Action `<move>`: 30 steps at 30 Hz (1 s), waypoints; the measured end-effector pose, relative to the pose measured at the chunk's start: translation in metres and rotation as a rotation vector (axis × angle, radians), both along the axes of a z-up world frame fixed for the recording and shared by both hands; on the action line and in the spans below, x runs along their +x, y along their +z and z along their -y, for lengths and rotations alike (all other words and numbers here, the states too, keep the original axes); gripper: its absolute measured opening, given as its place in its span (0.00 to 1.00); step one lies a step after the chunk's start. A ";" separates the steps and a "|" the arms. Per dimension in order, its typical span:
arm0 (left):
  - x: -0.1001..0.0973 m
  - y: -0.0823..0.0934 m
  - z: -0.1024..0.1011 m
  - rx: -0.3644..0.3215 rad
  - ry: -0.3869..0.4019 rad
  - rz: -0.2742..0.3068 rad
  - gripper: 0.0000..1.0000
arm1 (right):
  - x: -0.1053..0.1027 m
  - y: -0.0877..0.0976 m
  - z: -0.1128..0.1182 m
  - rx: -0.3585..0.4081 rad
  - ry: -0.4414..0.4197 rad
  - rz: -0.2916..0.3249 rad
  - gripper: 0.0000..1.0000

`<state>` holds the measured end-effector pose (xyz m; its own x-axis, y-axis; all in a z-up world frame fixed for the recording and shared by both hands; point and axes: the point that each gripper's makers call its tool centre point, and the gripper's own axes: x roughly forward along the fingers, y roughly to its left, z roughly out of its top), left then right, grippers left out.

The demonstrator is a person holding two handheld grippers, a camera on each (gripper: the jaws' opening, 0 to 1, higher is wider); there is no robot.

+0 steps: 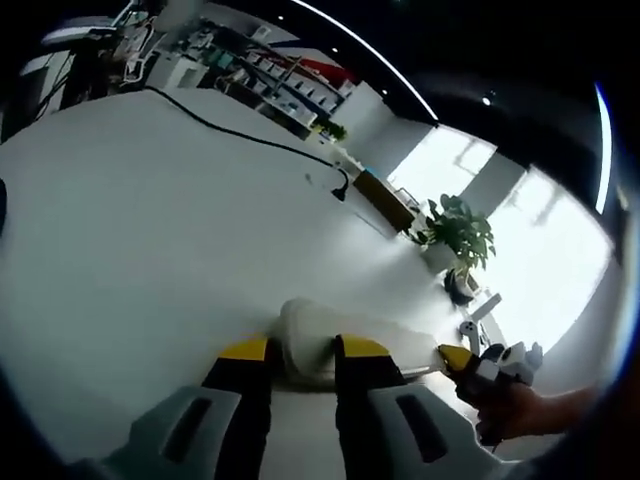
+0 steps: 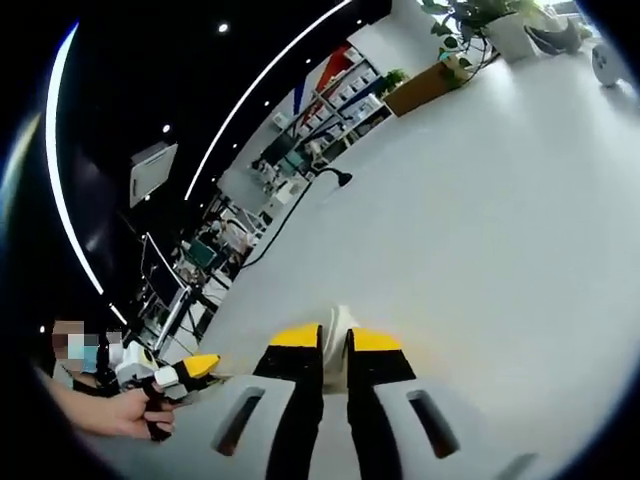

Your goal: Arrange the utensils inside the cutlery case until each visible utensil rests in its matching compartment.

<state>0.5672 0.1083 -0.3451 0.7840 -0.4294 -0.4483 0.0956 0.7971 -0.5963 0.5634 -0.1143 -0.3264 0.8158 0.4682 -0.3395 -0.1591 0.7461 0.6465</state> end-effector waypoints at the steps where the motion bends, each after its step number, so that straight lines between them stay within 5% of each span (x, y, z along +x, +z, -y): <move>1: 0.001 0.001 0.000 -0.004 0.002 -0.006 0.23 | 0.000 0.000 0.000 0.004 0.003 -0.009 0.04; 10: 0.004 0.002 0.003 0.033 -0.021 -0.082 0.27 | 0.006 0.002 -0.003 -0.054 -0.022 -0.057 0.05; 15: 0.016 0.001 0.001 0.064 -0.039 -0.071 0.28 | 0.019 0.002 -0.005 -0.115 -0.015 -0.073 0.05; 27: 0.049 0.002 -0.003 0.085 -0.052 -0.090 0.30 | 0.042 0.000 -0.010 -0.109 -0.056 -0.091 0.06; 30: 0.044 0.005 -0.004 0.093 -0.054 -0.096 0.30 | 0.041 0.000 -0.011 -0.137 -0.054 -0.098 0.06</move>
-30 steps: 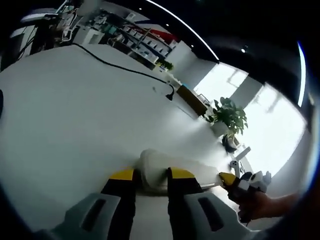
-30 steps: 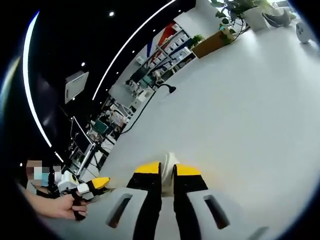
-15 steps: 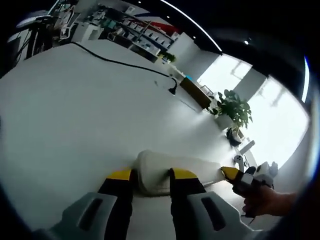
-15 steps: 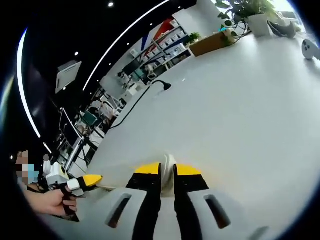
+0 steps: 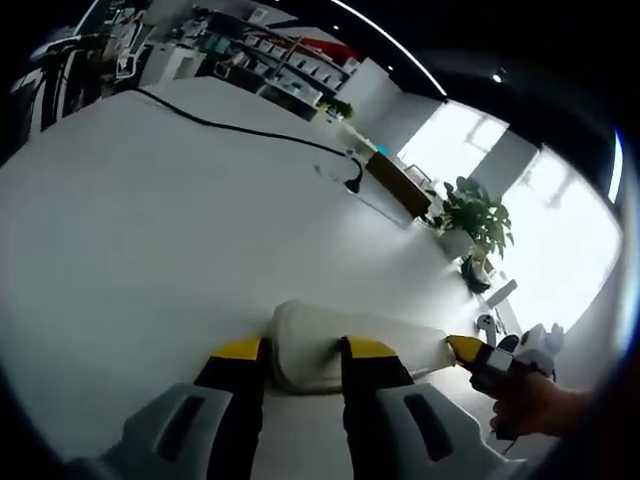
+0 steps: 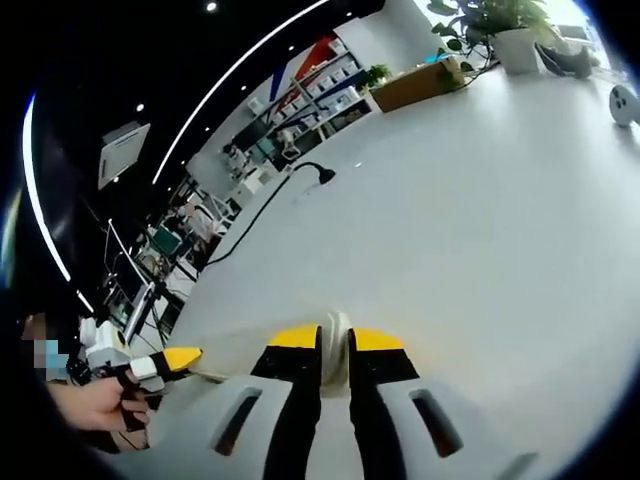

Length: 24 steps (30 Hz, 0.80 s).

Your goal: Arrange the utensils inside the cutlery case until each visible utensil rests in its matching compartment.

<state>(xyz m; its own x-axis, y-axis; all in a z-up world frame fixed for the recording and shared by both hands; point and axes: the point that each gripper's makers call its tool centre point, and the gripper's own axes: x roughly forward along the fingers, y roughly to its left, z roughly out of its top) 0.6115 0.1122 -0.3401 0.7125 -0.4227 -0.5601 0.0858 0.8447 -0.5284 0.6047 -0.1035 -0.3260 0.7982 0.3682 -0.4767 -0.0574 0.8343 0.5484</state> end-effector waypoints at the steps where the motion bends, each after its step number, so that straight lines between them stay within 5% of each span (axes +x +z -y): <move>1: -0.001 -0.001 -0.001 -0.003 0.003 0.003 0.30 | 0.000 -0.001 0.001 0.005 -0.001 0.000 0.06; 10: -0.001 0.001 -0.010 -0.001 0.053 0.023 0.31 | 0.002 -0.002 -0.009 -0.002 0.053 0.002 0.07; 15: -0.004 0.001 -0.012 -0.016 0.006 -0.017 0.31 | 0.001 -0.003 -0.009 0.034 0.023 -0.058 0.08; 20: -0.003 0.002 -0.014 -0.072 0.013 -0.065 0.28 | 0.003 -0.001 -0.012 0.007 0.050 -0.052 0.11; 24: -0.002 0.014 -0.017 -0.062 0.002 -0.025 0.30 | 0.009 0.016 -0.008 0.065 -0.002 -0.001 0.27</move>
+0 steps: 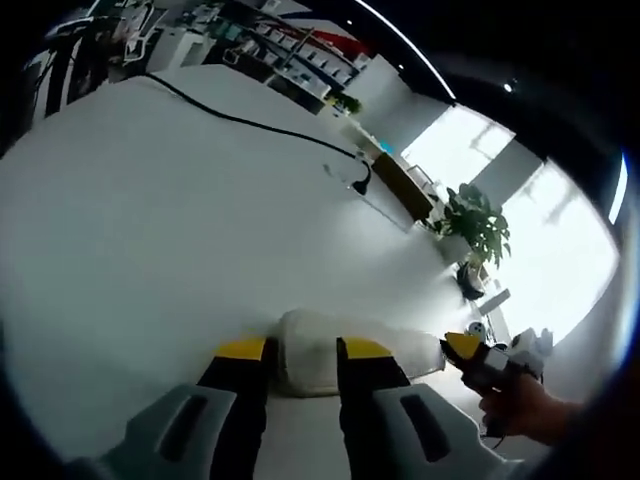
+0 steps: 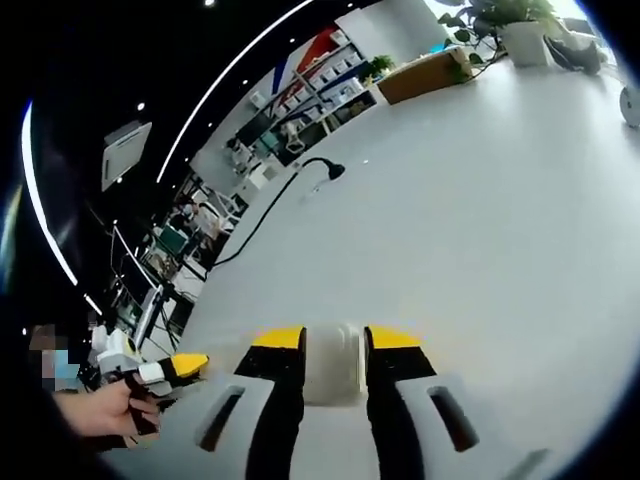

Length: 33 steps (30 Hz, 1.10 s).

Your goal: Arrange the utensils inside the cutlery case until each visible utensil rests in its matching compartment.

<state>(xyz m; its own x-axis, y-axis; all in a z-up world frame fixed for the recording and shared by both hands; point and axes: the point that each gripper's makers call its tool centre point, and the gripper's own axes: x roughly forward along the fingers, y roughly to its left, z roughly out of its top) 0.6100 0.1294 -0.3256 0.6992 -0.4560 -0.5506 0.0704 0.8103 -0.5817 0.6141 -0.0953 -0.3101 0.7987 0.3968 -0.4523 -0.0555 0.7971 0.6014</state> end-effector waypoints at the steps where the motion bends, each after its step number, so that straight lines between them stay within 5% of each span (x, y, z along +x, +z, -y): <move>1: 0.006 0.000 -0.009 0.035 0.017 0.032 0.38 | 0.001 0.004 0.000 -0.017 0.008 0.013 0.30; 3: 0.004 0.007 -0.010 0.034 0.012 0.042 0.48 | -0.002 0.008 -0.003 -0.027 0.032 0.004 0.32; 8: -0.005 0.037 -0.011 0.027 -0.029 0.120 0.48 | -0.013 0.032 -0.003 -0.108 0.128 0.042 0.42; 10: -0.016 0.053 -0.001 0.010 -0.116 0.178 0.49 | -0.018 0.045 -0.002 -0.186 0.195 0.094 0.42; 12: -0.040 0.067 0.017 0.021 -0.313 0.200 0.48 | -0.025 0.058 -0.006 -0.238 0.265 0.144 0.39; 15: -0.059 0.085 0.018 0.044 -0.386 0.227 0.47 | -0.040 0.071 -0.007 -0.311 0.342 0.144 0.39; 17: -0.067 0.102 0.015 0.013 -0.379 0.241 0.49 | -0.043 0.088 -0.005 -0.363 0.356 0.221 0.38; 19: -0.072 0.115 0.008 0.078 -0.411 0.288 0.54 | -0.054 0.097 -0.006 -0.417 0.420 0.249 0.39; 21: -0.084 0.124 0.005 0.095 -0.430 0.273 0.62 | -0.065 0.102 -0.007 -0.457 0.466 0.250 0.40; 24: -0.097 0.154 -0.003 0.185 -0.458 0.391 0.67 | -0.080 0.116 -0.011 -0.493 0.526 0.299 0.42; 29: -0.125 0.174 -0.015 0.242 -0.470 0.430 0.79 | -0.111 0.149 -0.010 -0.499 0.551 0.361 0.48; 31: -0.139 0.176 -0.022 0.249 -0.460 0.433 0.79 | -0.123 0.159 -0.003 -0.584 0.572 0.427 0.44; 33: -0.152 0.177 -0.028 0.250 -0.445 0.433 0.82 | -0.142 0.159 0.007 -0.633 0.595 0.408 0.40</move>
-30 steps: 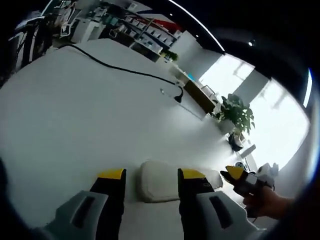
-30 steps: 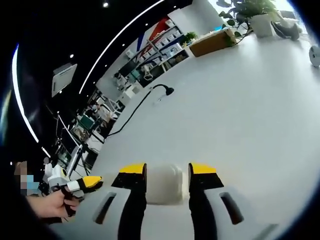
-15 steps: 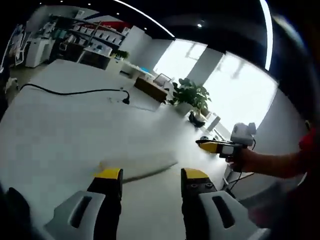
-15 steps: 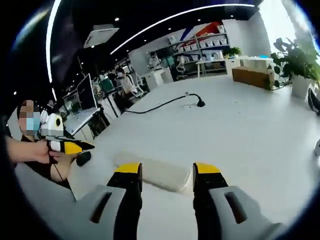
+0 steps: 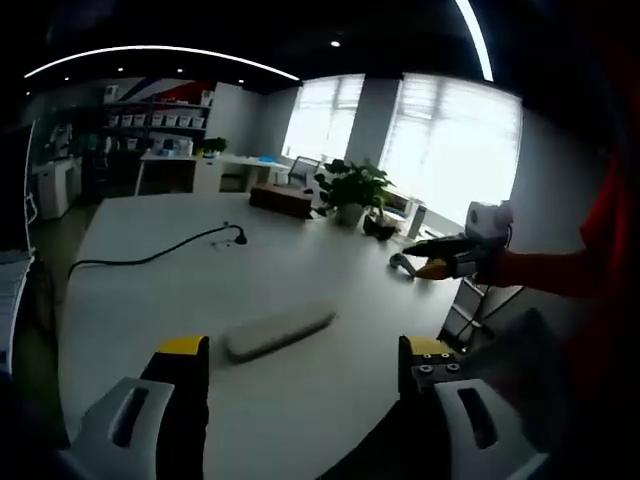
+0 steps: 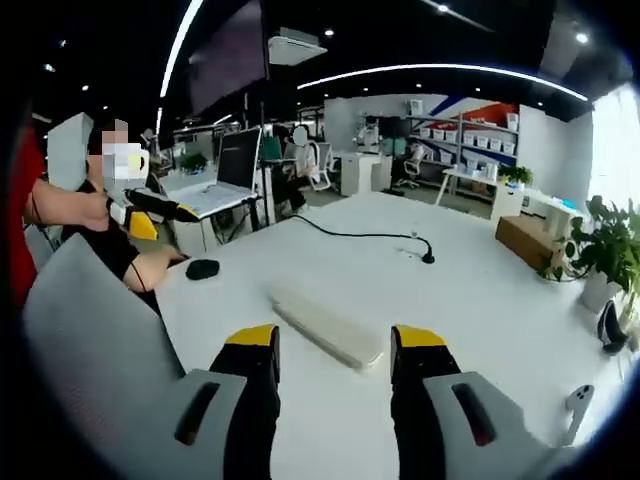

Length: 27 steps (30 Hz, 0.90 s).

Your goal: Arrange the utensils inside the cutlery case until each visible utensil rests in its matching compartment.

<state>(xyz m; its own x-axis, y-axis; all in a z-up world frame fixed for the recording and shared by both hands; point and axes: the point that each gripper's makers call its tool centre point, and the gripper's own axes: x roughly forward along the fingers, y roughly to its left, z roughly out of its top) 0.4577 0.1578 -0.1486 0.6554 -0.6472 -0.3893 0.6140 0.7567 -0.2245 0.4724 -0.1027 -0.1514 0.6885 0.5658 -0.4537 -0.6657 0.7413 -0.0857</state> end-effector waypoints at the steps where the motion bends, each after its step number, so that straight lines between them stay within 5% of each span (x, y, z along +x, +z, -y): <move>1: -0.005 0.001 -0.001 -0.003 0.003 0.000 0.84 | -0.007 0.000 0.003 -0.003 -0.008 -0.018 0.42; 5: -0.028 0.009 -0.004 -0.036 0.022 -0.007 0.83 | -0.037 0.015 0.019 -0.007 -0.032 -0.001 0.48; 10: -0.057 0.016 -0.003 -0.030 0.019 0.004 0.83 | -0.075 0.022 0.029 0.084 -0.082 -0.025 0.51; 11: -0.064 0.016 -0.004 -0.016 0.025 0.010 0.82 | -0.079 0.016 0.032 0.095 -0.085 -0.023 0.55; 13: -0.072 0.014 -0.008 0.070 0.006 0.016 0.82 | -0.093 -0.004 0.045 0.055 -0.124 -0.118 0.62; 14: -0.071 0.023 -0.009 0.098 0.016 0.074 0.82 | -0.094 0.003 0.045 0.065 -0.121 -0.084 0.62; 15: -0.070 0.037 -0.007 0.077 0.037 0.106 0.82 | -0.093 0.013 0.042 0.094 -0.109 -0.033 0.61; 17: -0.073 0.053 -0.003 -0.004 0.063 0.109 0.84 | -0.097 0.020 0.039 0.103 -0.091 -0.026 0.63; 18: -0.074 0.052 -0.008 0.005 0.109 0.074 0.84 | -0.097 0.021 0.037 0.102 -0.086 -0.033 0.63; 20: -0.077 0.062 -0.017 0.055 0.173 0.112 0.83 | -0.102 0.030 0.026 0.174 -0.066 -0.065 0.62; 22: -0.085 0.078 -0.018 0.118 0.165 0.208 0.81 | -0.103 0.041 0.016 0.204 -0.028 -0.032 0.62; 24: -0.095 0.088 -0.022 0.103 0.186 0.234 0.81 | -0.101 0.045 0.015 0.135 -0.022 0.042 0.62; 26: -0.101 0.091 -0.029 0.058 0.245 0.196 0.83 | -0.105 0.043 0.005 0.140 -0.014 0.019 0.62; 27: -0.105 0.096 -0.032 0.030 0.259 0.212 0.83 | -0.113 0.040 -0.008 0.186 0.014 -0.049 0.63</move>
<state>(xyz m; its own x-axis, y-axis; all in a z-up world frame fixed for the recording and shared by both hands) 0.3527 0.1895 -0.0530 0.8649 -0.4393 -0.2426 0.4315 0.8979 -0.0877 0.3593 -0.0951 -0.1119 0.6597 0.6526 -0.3727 -0.6762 0.7318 0.0845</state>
